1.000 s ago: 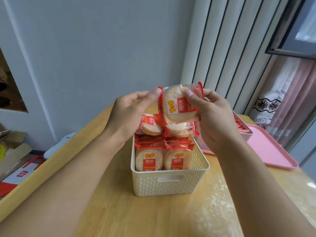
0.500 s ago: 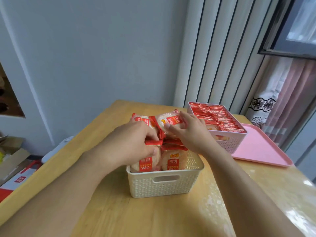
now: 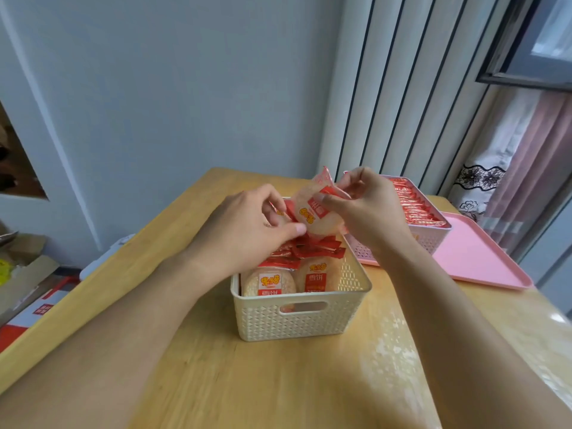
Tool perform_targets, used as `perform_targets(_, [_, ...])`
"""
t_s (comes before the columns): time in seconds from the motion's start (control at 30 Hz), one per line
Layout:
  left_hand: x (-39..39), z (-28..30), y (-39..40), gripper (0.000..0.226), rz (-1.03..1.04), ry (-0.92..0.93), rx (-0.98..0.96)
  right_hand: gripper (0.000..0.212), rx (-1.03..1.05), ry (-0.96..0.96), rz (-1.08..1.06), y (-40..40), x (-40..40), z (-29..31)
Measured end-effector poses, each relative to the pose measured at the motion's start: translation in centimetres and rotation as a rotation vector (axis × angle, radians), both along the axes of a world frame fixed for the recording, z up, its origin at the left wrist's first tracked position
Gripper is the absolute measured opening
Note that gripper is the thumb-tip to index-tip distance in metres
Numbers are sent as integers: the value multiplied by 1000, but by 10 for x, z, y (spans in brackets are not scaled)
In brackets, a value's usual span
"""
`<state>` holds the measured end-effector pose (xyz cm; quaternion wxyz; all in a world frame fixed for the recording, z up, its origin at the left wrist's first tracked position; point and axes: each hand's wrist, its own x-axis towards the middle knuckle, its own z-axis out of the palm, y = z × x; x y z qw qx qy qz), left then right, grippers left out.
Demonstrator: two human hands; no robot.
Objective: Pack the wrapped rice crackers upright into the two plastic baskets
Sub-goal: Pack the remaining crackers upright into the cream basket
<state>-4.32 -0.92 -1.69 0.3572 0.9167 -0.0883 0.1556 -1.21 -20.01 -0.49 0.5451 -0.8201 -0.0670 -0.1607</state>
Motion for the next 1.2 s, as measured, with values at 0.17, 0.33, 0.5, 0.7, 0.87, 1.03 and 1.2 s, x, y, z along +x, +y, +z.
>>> perform_targets(0.17, [0, 6, -1, 30, -55, 8, -371, 42, 415, 77, 221, 1, -19, 21])
perform_targets(0.33, [-4, 11, 0, 19, -204, -1, -454, 63, -239, -24, 162, -11, -31, 30])
perform_targets(0.5, [-8, 8, -1, 20, -316, 22, -281, 59, -465, 55, 299, -12, -43, 32])
perform_targets(0.7, [15, -6, 18, 31, 2, -100, -70, 35, -565, 69, 181, -11, -34, 21])
perform_targets(0.87, [25, -19, 29, 61, -18, 103, 99, 30, -845, 87, 179, -4, -28, 5])
perform_targets(1.03, [28, -23, 29, 70, -28, 80, 111, 32, -1194, 46, 160, -5, -29, 0])
perform_targets(1.2, [30, -21, 33, 58, -31, 16, 35, 33, -1203, 107, 212, -3, -28, -4])
